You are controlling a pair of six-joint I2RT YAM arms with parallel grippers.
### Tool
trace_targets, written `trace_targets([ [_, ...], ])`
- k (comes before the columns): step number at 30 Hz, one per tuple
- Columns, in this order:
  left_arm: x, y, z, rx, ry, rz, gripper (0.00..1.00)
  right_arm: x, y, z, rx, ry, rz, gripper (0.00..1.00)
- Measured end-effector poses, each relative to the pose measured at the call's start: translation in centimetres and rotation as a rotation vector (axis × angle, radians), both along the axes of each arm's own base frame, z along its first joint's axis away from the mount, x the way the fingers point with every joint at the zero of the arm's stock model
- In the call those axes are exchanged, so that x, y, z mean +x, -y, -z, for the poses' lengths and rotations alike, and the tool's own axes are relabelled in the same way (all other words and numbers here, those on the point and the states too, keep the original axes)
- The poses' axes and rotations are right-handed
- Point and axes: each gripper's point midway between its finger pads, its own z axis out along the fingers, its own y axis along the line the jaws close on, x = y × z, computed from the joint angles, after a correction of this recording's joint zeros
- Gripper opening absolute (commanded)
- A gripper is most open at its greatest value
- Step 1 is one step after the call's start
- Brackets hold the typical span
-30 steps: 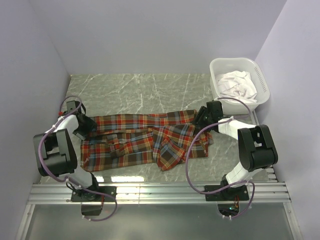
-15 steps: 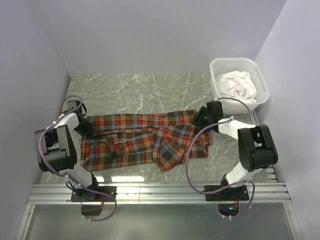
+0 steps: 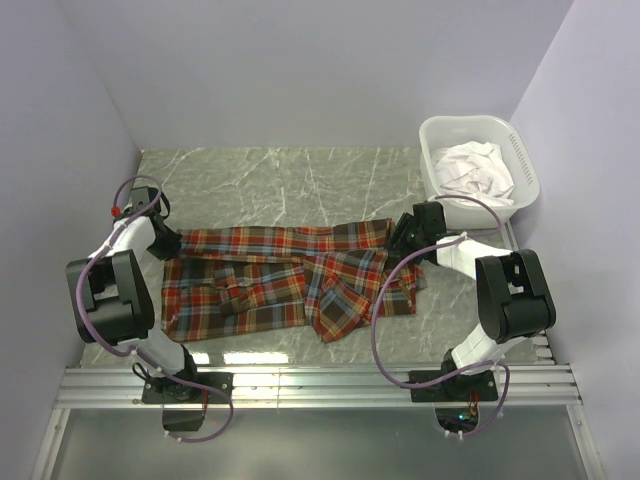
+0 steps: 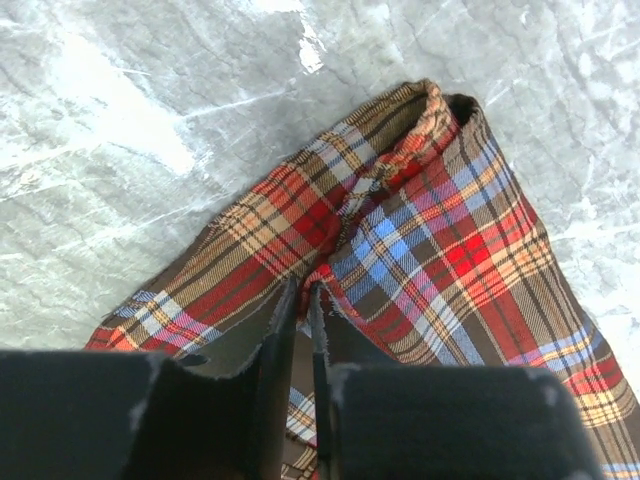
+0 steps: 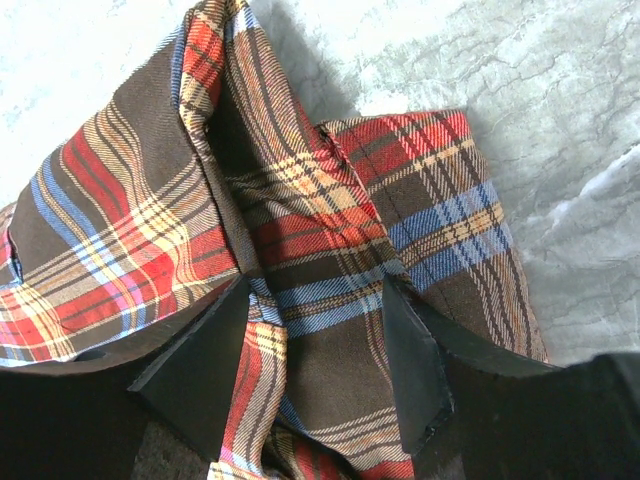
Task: Fold and stack the long sleeve shirts
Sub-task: Fold the shirt
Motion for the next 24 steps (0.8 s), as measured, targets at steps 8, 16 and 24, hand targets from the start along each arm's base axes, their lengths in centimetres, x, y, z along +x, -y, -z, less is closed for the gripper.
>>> trace_targets([
  [8, -0.4, -0.5, -0.6, 0.026, 0.003, -0.028, 0.85, -0.3, 0.1, -0.8, -0.029, -0.007, -0.019, 0.66],
  [16, 3.3, 4.8, -7.7, 0.013, 0.236, 0.102, 0.78, 2.2, -6.0, -9.8, 0.058, 0.236, -0.17, 0.66],
  [24, 8.3, 14.9, -7.7, -0.201, 0.389, 0.289, 0.72, 2.9, -20.5, -12.1, 0.393, 0.331, -0.439, 0.65],
])
